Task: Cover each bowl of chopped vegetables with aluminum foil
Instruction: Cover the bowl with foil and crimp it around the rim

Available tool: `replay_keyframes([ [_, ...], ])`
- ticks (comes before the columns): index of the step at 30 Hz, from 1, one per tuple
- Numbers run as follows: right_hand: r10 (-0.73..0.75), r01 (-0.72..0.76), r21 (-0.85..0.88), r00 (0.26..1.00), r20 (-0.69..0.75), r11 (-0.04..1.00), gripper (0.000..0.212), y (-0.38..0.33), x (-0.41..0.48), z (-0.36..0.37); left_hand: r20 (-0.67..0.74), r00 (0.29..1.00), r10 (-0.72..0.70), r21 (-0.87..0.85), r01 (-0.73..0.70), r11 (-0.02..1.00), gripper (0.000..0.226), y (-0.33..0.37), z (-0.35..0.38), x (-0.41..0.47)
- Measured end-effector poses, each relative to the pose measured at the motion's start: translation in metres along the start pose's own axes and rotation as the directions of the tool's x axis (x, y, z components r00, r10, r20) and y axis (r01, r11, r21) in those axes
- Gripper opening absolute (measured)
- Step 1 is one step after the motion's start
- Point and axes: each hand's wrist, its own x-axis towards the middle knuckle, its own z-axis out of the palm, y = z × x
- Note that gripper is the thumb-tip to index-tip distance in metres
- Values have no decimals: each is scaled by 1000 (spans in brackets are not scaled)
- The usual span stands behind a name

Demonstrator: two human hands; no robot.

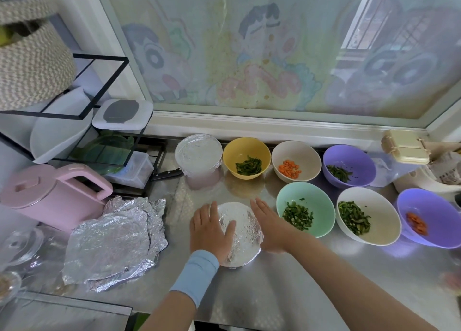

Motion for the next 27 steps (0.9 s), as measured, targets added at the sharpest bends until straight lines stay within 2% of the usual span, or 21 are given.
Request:
replay_keyframes([
  [2, 45, -43, 105, 999, -16, 994, 101, -9, 2, 4, 25, 984, 175, -23, -174, 984, 64, 1, 1, 20],
  [4, 91, -75, 171, 992, -91, 982, 87, -19, 8, 12, 129, 927, 351, 3, -355, 935, 59, 7, 7, 38],
  [7, 135, -91, 258, 978, -158, 962, 79, -25, 15, 30, 207, 877, 434, 80, -457, 886, 61, 7, 20, 45],
  [11, 146, -89, 242, 963, -227, 966, 79, -21, 15, 46, 126, 903, 410, 98, -423, 901, 60, -3, 35, 37],
  [14, 233, -153, 288, 935, -268, 945, 75, -26, 14, 51, 83, 920, 382, 61, -388, 920, 60, 1, 36, 34],
  [17, 367, -206, 426, 866, -340, 881, 69, -38, 12, 60, 54, 956, 289, -18, -288, 957, 67, 2, 30, 34],
  [22, 486, -150, 668, 800, -351, 729, 56, -46, 15, 74, 16, 987, 163, -179, -157, 971, 72, -4, 23, 29],
  [25, 467, -119, 672, 805, -366, 731, 52, -47, 19, 70, 11, 997, 76, -287, -70, 955, 66, -5, 23, 27],
  [27, 437, -113, 682, 839, -324, 722, 52, -44, 21, 64, 44, 998, 35, -340, -18, 940, 54, -5, 22, 26],
])
